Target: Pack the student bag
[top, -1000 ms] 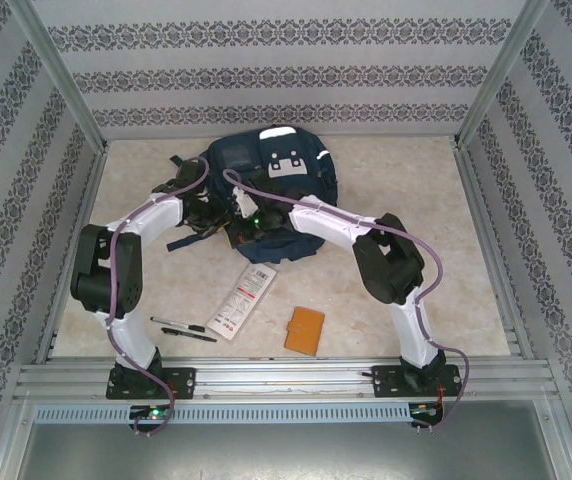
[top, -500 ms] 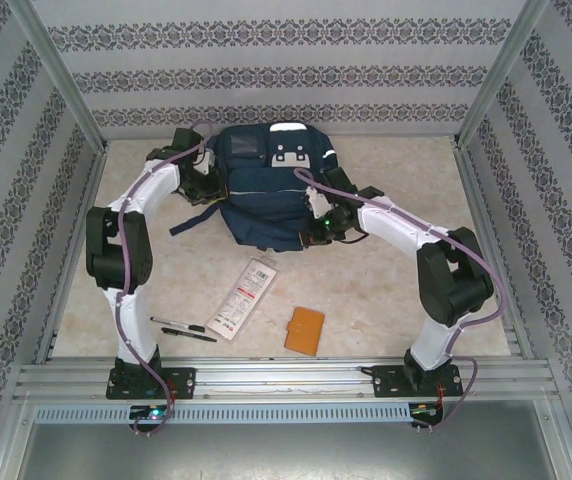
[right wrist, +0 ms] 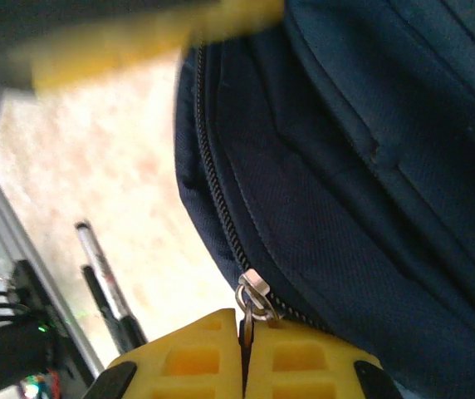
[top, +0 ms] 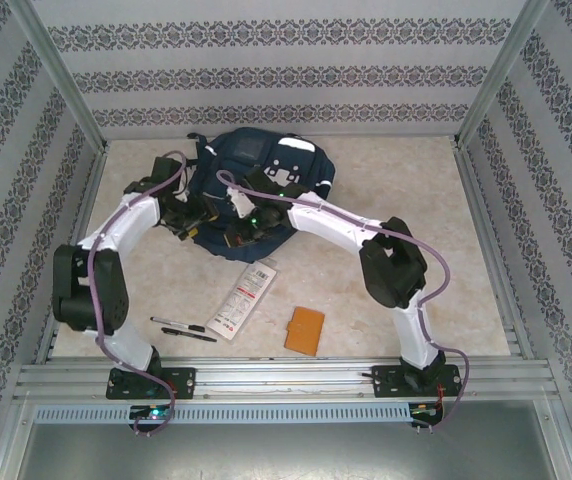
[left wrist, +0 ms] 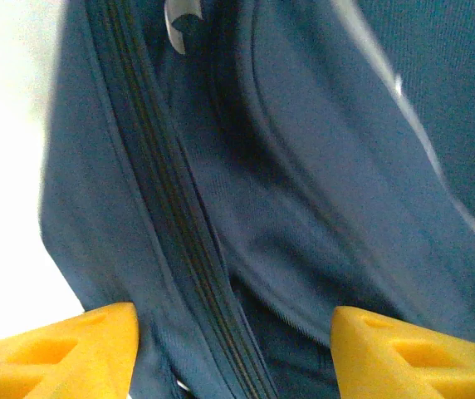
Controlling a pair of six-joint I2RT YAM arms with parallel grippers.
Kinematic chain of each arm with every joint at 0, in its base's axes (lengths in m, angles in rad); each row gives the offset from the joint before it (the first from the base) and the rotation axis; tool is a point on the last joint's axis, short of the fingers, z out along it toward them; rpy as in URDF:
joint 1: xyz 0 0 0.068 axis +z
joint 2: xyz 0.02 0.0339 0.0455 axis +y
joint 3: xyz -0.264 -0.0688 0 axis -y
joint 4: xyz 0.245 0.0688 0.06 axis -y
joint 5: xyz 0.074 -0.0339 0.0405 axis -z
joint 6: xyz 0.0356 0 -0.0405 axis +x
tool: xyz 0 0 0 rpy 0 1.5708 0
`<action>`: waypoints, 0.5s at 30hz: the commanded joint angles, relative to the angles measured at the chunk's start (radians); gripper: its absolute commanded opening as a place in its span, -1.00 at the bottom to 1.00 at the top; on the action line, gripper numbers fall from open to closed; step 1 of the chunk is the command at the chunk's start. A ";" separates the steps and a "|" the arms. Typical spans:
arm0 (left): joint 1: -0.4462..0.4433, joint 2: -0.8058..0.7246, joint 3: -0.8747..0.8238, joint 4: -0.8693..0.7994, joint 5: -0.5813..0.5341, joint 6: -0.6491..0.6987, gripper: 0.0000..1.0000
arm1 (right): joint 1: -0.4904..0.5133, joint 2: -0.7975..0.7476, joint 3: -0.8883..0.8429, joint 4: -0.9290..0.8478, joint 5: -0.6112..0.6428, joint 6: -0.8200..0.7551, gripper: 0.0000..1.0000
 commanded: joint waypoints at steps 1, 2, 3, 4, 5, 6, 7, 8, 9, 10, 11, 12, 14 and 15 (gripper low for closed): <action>-0.011 -0.037 -0.053 0.022 -0.046 -0.102 0.28 | -0.004 0.045 0.080 0.066 -0.091 0.065 -1.00; -0.011 -0.036 -0.055 0.022 -0.061 -0.104 0.30 | -0.001 0.054 0.088 0.074 -0.106 0.071 -1.00; -0.011 -0.033 -0.053 0.023 -0.079 -0.106 0.32 | 0.006 0.061 0.092 0.082 -0.122 0.075 -1.00; -0.011 -0.024 -0.049 0.030 -0.091 -0.109 0.33 | 0.015 0.065 0.093 0.086 -0.128 0.077 -1.00; -0.011 -0.014 -0.044 0.042 -0.095 -0.110 0.33 | 0.022 0.066 0.091 0.088 -0.130 0.076 -1.00; -0.011 0.002 -0.037 0.052 -0.096 -0.114 0.30 | 0.029 0.065 0.082 0.094 -0.129 0.078 -1.00; -0.010 0.022 -0.030 0.063 -0.094 -0.117 0.19 | 0.035 0.062 0.068 0.101 -0.124 0.090 -1.00; -0.010 0.041 -0.026 0.075 -0.090 -0.117 0.04 | 0.036 0.058 0.053 0.109 -0.120 0.100 -1.00; -0.011 0.060 -0.024 0.086 -0.095 -0.115 -0.33 | 0.036 0.051 0.033 0.112 -0.116 0.113 -1.00; -0.010 0.074 -0.023 0.097 -0.107 -0.106 -0.82 | 0.031 0.042 0.011 0.110 -0.113 0.121 -1.00; -0.009 0.082 -0.019 0.096 -0.119 -0.093 -1.00 | 0.024 0.028 -0.019 0.110 -0.110 0.122 -1.00; -0.006 0.089 -0.009 0.090 -0.130 -0.069 -1.00 | 0.011 0.004 -0.061 0.108 -0.105 0.110 -1.00; 0.006 0.098 0.023 0.058 -0.139 -0.016 -1.00 | -0.020 -0.054 -0.158 0.095 -0.078 0.066 -1.00; 0.014 0.100 0.040 0.041 -0.137 0.013 -1.00 | -0.040 -0.089 -0.211 0.074 -0.047 0.028 -1.00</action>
